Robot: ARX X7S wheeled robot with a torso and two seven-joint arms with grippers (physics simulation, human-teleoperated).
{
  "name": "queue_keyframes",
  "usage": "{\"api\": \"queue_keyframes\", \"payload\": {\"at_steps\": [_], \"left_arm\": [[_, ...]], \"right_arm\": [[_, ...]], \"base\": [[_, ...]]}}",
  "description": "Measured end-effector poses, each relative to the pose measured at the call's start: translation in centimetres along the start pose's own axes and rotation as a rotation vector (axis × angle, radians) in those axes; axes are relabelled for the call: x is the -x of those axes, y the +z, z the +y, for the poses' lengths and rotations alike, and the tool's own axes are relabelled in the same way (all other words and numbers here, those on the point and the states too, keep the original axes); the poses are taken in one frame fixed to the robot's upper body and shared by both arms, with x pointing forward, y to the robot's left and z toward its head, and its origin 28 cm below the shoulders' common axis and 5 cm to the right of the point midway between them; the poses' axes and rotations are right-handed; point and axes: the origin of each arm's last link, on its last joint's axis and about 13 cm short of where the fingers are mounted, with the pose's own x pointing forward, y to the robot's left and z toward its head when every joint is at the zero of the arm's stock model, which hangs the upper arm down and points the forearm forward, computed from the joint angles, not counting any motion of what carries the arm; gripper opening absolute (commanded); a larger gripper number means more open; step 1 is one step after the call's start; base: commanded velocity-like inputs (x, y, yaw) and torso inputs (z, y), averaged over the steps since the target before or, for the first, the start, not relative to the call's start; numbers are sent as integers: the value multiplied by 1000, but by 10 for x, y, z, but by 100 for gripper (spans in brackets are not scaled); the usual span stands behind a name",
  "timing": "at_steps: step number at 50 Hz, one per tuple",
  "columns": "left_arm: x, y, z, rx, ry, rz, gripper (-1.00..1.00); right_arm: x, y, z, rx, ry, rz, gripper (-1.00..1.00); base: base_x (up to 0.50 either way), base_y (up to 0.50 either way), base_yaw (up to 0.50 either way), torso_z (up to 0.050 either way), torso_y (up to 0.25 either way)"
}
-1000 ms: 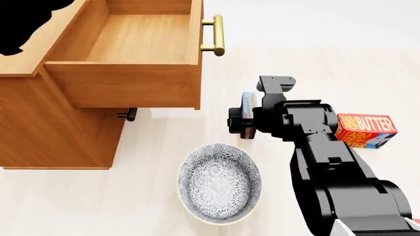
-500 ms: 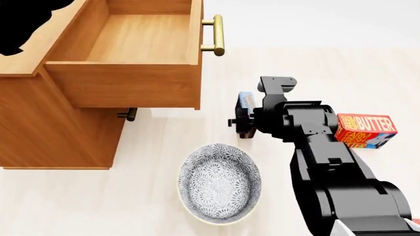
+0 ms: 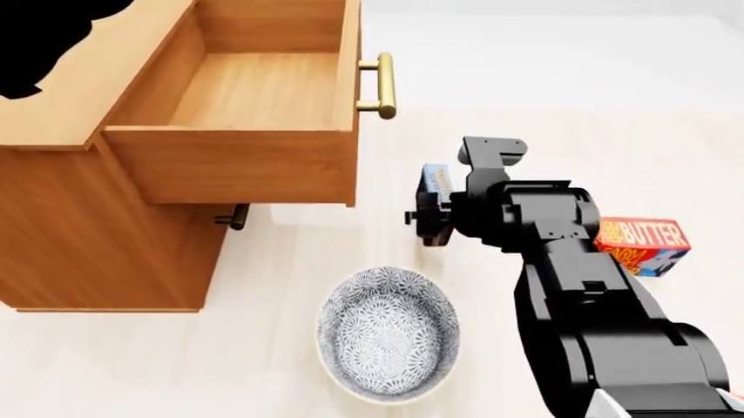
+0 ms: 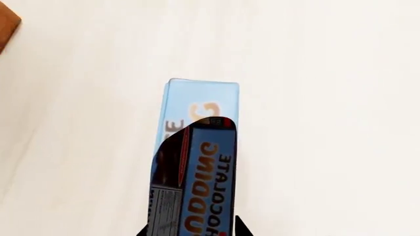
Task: Put the chocolate pudding in the top drawer of the cabinet and close it.
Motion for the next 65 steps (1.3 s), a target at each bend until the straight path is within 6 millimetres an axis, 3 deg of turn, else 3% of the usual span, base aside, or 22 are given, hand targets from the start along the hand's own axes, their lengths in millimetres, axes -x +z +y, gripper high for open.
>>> {"api": "queue_keyframes", "payload": {"at_steps": [15,37,52,65], "left_arm": [[0,1,0,10,1,0,100],[0,1,0,24,8,-15,100],[0,0,0,24,13,-21,100],[0,0,0,20,18,-26,100]], "right_arm": [[10,20,-2,2,-21,-54,-100],[61,93,-4,25,-62,-253,-100],[97,136,15,75,-18,-400,-100],[113,156,43,138,81,-472,-100]], "base": [[1,0,0,0,250],[-1,0,0,0,228],[0,0,0,0,0],[0,0,0,0,0]]}}
